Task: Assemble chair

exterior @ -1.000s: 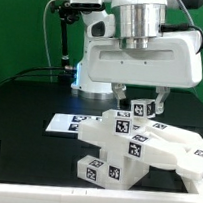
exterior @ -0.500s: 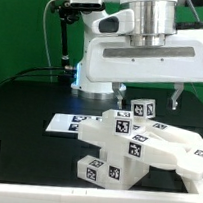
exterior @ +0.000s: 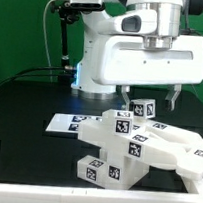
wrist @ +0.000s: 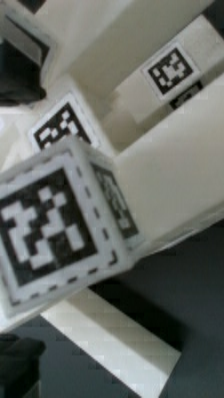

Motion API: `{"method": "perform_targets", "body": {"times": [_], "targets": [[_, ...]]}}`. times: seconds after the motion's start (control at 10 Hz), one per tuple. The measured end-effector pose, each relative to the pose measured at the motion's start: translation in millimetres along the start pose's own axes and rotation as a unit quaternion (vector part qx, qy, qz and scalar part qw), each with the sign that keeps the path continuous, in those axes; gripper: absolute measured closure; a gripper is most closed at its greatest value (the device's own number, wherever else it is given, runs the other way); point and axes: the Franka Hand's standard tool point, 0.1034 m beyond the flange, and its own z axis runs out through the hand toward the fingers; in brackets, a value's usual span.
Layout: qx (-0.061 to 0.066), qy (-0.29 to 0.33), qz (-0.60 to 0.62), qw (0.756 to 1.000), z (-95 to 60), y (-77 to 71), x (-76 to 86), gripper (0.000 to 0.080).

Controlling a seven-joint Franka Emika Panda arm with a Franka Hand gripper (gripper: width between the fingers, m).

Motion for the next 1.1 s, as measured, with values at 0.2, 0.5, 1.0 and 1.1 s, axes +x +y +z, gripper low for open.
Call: {"method": "perform_targets", "body": {"times": [0.2, 0.5, 1.0, 1.1], "targets": [[-0.004, -0.003, -0.07, 0.998, 0.7, 0.2, -1.3, 0.0151], [0.012, -0.031, -0.057, 0.998, 2.1, -23.2, -7.8, 0.0151], [0.009, -0.029, -0.008, 1.0, 3.1, -21.4, -8.6, 0.0426], [0.008, -0.029, 0.038, 0.999, 3.2, -21.6, -8.7, 0.0531]]}}
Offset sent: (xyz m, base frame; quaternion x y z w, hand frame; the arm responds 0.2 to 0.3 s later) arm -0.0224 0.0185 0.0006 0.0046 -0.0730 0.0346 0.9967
